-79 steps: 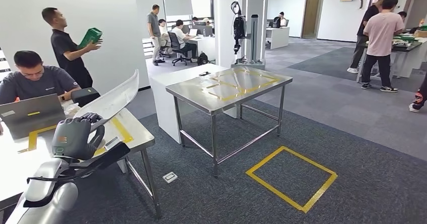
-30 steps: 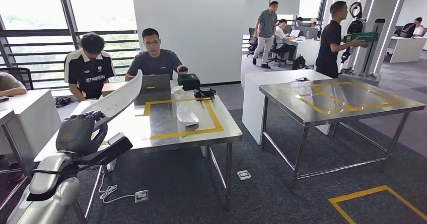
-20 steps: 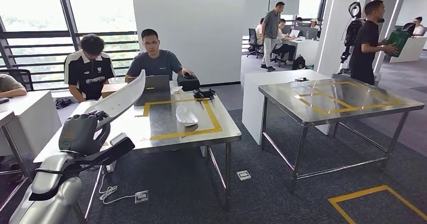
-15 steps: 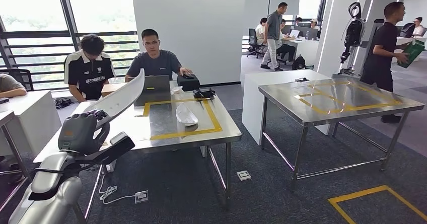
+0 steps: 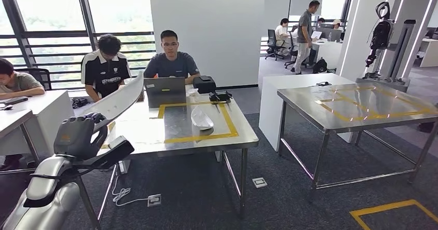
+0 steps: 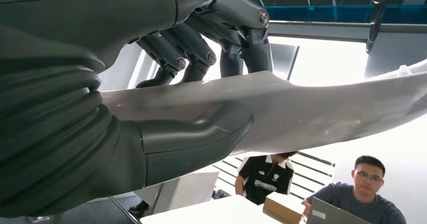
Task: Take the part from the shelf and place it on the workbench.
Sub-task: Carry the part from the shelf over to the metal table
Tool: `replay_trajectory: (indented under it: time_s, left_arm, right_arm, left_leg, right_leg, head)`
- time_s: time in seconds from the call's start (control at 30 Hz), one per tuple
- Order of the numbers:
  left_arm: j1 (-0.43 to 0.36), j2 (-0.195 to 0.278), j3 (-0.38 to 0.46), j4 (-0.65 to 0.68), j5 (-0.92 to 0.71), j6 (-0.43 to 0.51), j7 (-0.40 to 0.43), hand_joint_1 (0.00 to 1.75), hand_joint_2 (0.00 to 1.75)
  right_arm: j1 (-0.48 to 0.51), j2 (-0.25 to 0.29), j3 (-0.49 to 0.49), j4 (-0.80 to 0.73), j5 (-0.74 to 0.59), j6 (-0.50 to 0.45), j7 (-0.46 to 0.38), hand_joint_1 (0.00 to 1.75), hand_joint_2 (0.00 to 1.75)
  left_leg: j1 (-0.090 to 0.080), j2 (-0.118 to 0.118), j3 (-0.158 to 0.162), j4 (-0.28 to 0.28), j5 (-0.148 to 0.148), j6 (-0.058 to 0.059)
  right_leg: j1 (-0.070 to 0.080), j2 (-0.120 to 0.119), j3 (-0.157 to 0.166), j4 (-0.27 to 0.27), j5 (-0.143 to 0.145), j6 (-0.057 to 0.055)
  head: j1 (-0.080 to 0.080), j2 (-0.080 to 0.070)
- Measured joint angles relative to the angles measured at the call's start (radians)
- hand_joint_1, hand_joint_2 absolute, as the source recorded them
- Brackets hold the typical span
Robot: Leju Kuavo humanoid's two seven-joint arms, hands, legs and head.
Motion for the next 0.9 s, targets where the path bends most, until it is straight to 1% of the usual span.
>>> replay_trajectory:
  time_s: [0.03,0.07,0.1,0.13,0.17,0.2,0.23,0.27,0.3,0.33,0.37,0.4,0.43,0.47,0.5,0.53,0.57,0.63,0.67,0.7,0.73,0.77,0.8,0.83,0.87,0.9]
  left_arm:
    - [0.000,0.002,0.000,-0.002,0.000,0.000,0.001,1.75,1.75]
    - [0.000,0.004,0.000,-0.004,0.000,0.001,0.001,1.75,1.75]
    - [0.001,0.006,0.000,-0.005,0.000,0.001,0.001,1.75,1.75]
    - [0.001,0.007,0.000,-0.006,0.000,0.001,0.002,1.75,1.75]
    - [0.002,0.009,0.000,-0.008,0.000,0.001,0.002,1.75,1.75]
    - [0.002,0.011,0.000,-0.009,-0.001,0.002,0.003,1.75,1.75]
    - [0.002,0.014,0.000,-0.011,-0.001,0.002,0.005,1.75,1.75]
    - [0.002,0.017,0.000,-0.012,-0.001,0.003,0.007,1.75,1.75]
    - [0.004,0.018,0.000,-0.011,-0.001,0.003,0.008,1.75,1.75]
    - [0.008,0.020,0.000,-0.011,-0.002,0.004,0.009,1.75,1.75]
    - [0.012,0.022,0.000,-0.011,-0.002,0.004,0.010,1.75,1.75]
    - [0.016,0.024,0.000,-0.011,-0.002,0.004,0.010,1.75,1.75]
    - [0.018,0.026,0.000,-0.011,-0.002,0.004,0.010,1.75,1.75]
    - [0.018,0.029,0.000,-0.011,-0.002,0.004,0.011,1.75,1.75]
    - [0.017,0.031,0.000,-0.011,-0.002,0.004,0.011,1.75,1.75]
    - [0.016,0.034,0.000,-0.012,-0.002,0.004,0.011,1.75,1.75]
    - [0.014,0.036,0.000,-0.012,-0.002,0.004,0.011,1.75,1.75]
    - [0.013,0.038,0.000,-0.013,-0.002,0.005,0.011,1.75,1.75]
    - [0.013,0.038,0.000,-0.015,-0.002,0.005,0.010,1.75,1.75]
    - [0.013,0.039,0.000,-0.016,-0.002,0.005,0.010,1.75,1.75]
    - [0.012,0.039,0.000,-0.017,-0.002,0.005,0.010,1.75,1.75]
    - [0.013,0.039,0.000,-0.018,-0.002,0.005,0.010,1.75,1.75]
    - [0.015,0.039,0.001,-0.018,-0.002,0.005,0.010,1.75,1.75]
    - [0.019,0.039,0.001,-0.018,-0.002,0.005,0.010,1.75,1.75]
    - [0.025,0.039,0.001,-0.017,-0.002,0.005,0.010,1.75,1.75]
    - [0.030,0.039,0.001,-0.017,-0.002,0.005,0.010,1.75,1.75]
  right_arm:
    - [0.000,0.000,0.000,0.000,0.000,0.000,-0.001,0.00,0.00]
    - [0.000,0.000,0.000,0.000,0.000,0.000,-0.002,0.00,0.00]
    - [0.000,0.000,0.000,0.000,0.001,0.000,-0.003,0.00,0.00]
    - [-0.001,0.000,0.000,0.000,0.001,0.000,-0.004,0.00,0.00]
    - [-0.002,0.000,0.000,0.000,0.001,0.001,-0.001,0.00,0.00]
    - [-0.003,0.000,0.000,0.000,0.001,0.001,0.000,0.00,0.00]
    - [-0.003,0.000,0.000,0.000,0.001,0.002,0.002,0.00,0.00]
    - [-0.002,0.000,0.000,0.000,0.002,0.002,0.003,0.00,0.00]
    - [-0.001,0.001,0.000,0.000,0.002,0.003,0.003,0.00,0.00]
    - [0.000,0.001,0.000,0.000,0.002,0.003,0.003,0.00,0.00]
    - [0.001,0.001,0.000,0.000,0.002,0.003,0.003,0.00,0.00]
    - [0.001,0.001,0.000,0.000,0.002,0.003,0.003,0.00,0.00]
    - [0.002,0.001,0.000,0.000,0.002,0.003,0.003,0.00,0.00]
    - [0.001,0.001,0.000,0.000,0.002,0.003,0.003,0.00,0.00]
    - [0.001,0.002,0.000,0.000,0.003,0.003,0.003,0.00,0.00]
    - [0.001,0.003,0.000,0.000,0.003,0.003,0.001,0.00,0.00]
    - [0.000,0.004,0.000,0.001,0.003,0.004,0.000,0.00,0.00]
    - [-0.001,0.005,0.000,0.001,0.003,0.004,-0.001,0.00,0.00]
    - [-0.002,0.006,0.000,0.001,0.003,0.004,0.000,0.00,0.00]
    - [-0.004,0.006,0.000,0.000,0.003,0.004,0.000,0.00,0.00]
    - [-0.007,0.006,0.000,0.000,0.004,0.004,-0.003,0.00,0.00]
    - [-0.007,0.005,0.000,0.000,0.004,0.004,-0.007,0.00,0.00]
    - [-0.006,0.005,0.000,0.000,0.004,0.004,-0.013,0.00,0.00]
    - [-0.002,0.005,0.000,0.000,0.005,0.004,-0.016,0.00,0.00]
    - [0.001,0.005,0.000,0.000,0.005,0.004,-0.015,0.00,0.00]
    - [0.003,0.005,0.000,0.000,0.006,0.005,-0.010,0.00,0.00]
  left_leg:
    - [0.000,-0.003,-0.001,0.006,-0.006,-0.008]
    - [-0.001,-0.005,-0.002,0.009,-0.011,-0.016]
    - [-0.001,-0.007,-0.002,0.008,-0.014,-0.023]
    - [0.000,-0.007,0.001,0.004,-0.017,-0.029]
    - [0.001,-0.004,0.003,0.006,-0.020,-0.034]
    - [0.001,0.001,-0.002,0.021,-0.027,-0.039]
    - [0.001,0.006,-0.018,0.056,-0.039,-0.043]
    - [0.001,0.011,-0.049,0.112,-0.055,-0.045]
    - [0.001,0.014,-0.090,0.179,-0.074,-0.047]
    - [0.001,0.014,-0.134,0.241,-0.086,-0.047]
    - [0.001,0.015,-0.168,0.279,-0.082,-0.045]
    - [0.000,0.015,-0.184,0.278,-0.056,-0.041]
    - [-0.003,0.015,-0.182,0.241,-0.013,-0.035]
    - [-0.006,0.016,-0.163,0.174,0.042,-0.026]
    - [-0.012,0.018,-0.139,0.113,0.079,-0.015]
    - [-0.019,0.020,-0.114,0.060,0.098,-0.006]
    - [-0.025,0.021,-0.095,0.026,0.097,0.001]
    - [-0.030,0.020,-0.070,-0.005,0.071,0.011]
    - [-0.028,0.018,-0.058,-0.016,0.063,0.015]
    - [-0.025,0.016,-0.043,-0.027,0.056,0.020]
    - [-0.023,0.015,-0.026,-0.036,0.048,0.025]
    - [-0.021,0.015,-0.010,-0.043,0.040,0.028]
    - [-0.021,0.014,0.004,-0.046,0.029,0.031]
    - [-0.020,0.013,0.019,-0.047,0.016,0.032]
    - [-0.020,0.011,0.036,-0.047,0.002,0.031]
    - [-0.020,0.009,0.055,-0.047,-0.014,0.029]
  right_leg:
    - [0.001,0.001,0.019,-0.038,0.008,-0.004]
    - [0.004,0.003,0.026,-0.051,0.002,-0.010]
    - [0.007,0.003,0.028,-0.052,-0.005,-0.019]
    - [0.007,0.002,0.030,-0.050,-0.008,-0.029]
    - [0.006,0.002,0.035,-0.051,-0.012,-0.037]
    - [0.005,0.001,0.043,-0.053,-0.017,-0.045]
    - [0.003,0.001,0.052,-0.054,-0.022,-0.053]
    - [0.004,0.001,0.061,-0.055,-0.029,-0.059]
    - [0.005,0.001,0.071,-0.055,-0.037,-0.063]
    - [0.006,0.001,0.080,-0.055,-0.046,-0.065]
    - [0.008,0.001,0.092,-0.055,-0.056,-0.066]
    - [0.010,0.002,0.105,-0.055,-0.066,-0.066]
    - [0.012,0.002,0.120,-0.055,-0.078,-0.066]
    - [0.013,0.002,0.136,-0.056,-0.090,-0.064]
    - [0.015,0.001,0.149,-0.058,-0.101,-0.061]
    - [0.016,0.001,0.159,-0.063,-0.111,-0.057]
    - [0.015,0.000,0.167,-0.071,-0.117,-0.052]
    - [0.015,-0.004,0.179,-0.075,-0.112,-0.039]
    - [0.013,-0.005,0.176,-0.062,-0.101,-0.035]
    - [0.014,-0.005,0.162,-0.030,-0.086,-0.032]
    - [0.013,-0.003,0.130,0.019,-0.075,-0.030]
    - [0.013,-0.002,0.088,0.077,-0.073,-0.028]
    - [0.014,0.000,0.042,0.135,-0.088,-0.027]
    - [0.014,0.001,-0.003,0.178,-0.118,-0.024]
    - [0.015,0.002,-0.039,0.198,-0.154,-0.022]
    - [0.015,0.003,-0.065,0.194,-0.181,-0.020]
  head:
    - [0.000,0.000]
    - [0.000,0.000]
    - [0.000,0.000]
    - [0.000,0.000]
    - [0.000,0.000]
    - [-0.001,0.000]
    - [-0.001,0.000]
    - [-0.002,0.000]
    - [-0.002,0.000]
    - [-0.003,0.000]
    - [-0.003,0.000]
    - [-0.003,0.000]
    - [-0.002,0.000]
    - [-0.002,0.000]
    - [-0.002,0.000]
    - [-0.003,0.000]
    - [-0.003,0.000]
    - [-0.003,0.000]
    - [-0.003,0.000]
    - [-0.002,0.000]
    - [-0.002,0.000]
    - [-0.001,0.001]
    - [-0.001,0.001]
    - [0.000,0.001]
    - [0.000,0.001]
    - [0.001,0.001]
